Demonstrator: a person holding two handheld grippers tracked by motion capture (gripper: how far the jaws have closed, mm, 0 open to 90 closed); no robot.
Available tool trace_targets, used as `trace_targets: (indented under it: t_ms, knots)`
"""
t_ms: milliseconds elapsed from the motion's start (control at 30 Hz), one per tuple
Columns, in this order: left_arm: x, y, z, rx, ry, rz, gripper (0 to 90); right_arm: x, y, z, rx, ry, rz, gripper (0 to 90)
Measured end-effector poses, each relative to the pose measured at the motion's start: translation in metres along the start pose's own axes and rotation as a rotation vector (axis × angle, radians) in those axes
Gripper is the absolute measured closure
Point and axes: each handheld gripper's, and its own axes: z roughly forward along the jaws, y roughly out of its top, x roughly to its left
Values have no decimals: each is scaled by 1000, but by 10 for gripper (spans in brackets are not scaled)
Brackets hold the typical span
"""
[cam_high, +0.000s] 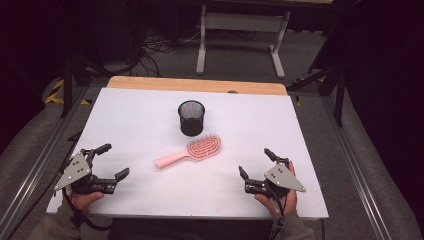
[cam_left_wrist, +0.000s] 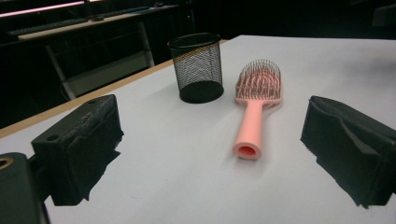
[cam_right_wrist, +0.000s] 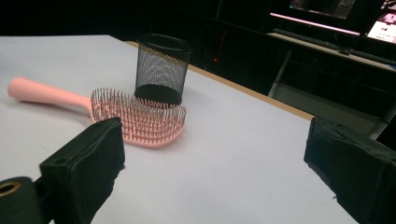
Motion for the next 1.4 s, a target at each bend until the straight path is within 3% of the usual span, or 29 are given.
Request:
trace_targets:
  t_ms: [233, 633, 767, 833, 933, 1100, 1200, 1400]
  knots:
    - [-1, -1, 5, 27, -23, 7, 65, -3, 0, -3, -3, -16, 4, 61]
    - [1, 0, 6, 58, -21, 1, 72, -1, 2, -3, -4, -21, -10, 60]
    - [5, 3, 11, 89, -54, -28, 62, -1, 1, -1, 8, -13, -7, 60]
    - [6, 5, 15, 138, -72, -22, 72, -1, 0, 0, 14, -1, -8, 61]
    - [7, 7, 20, 170, -76, -10, 81, 1, -1, 2, 28, 8, -13, 61]
    - [10, 12, 28, 201, -90, -1, 68, 1, -2, 2, 37, 8, -14, 61]
    - [10, 17, 34, 205, -86, 28, 80, 0, -2, 2, 42, 10, -14, 62]
    - [12, 28, 52, 243, -130, 42, 95, 0, -3, 3, 53, 16, -15, 62]
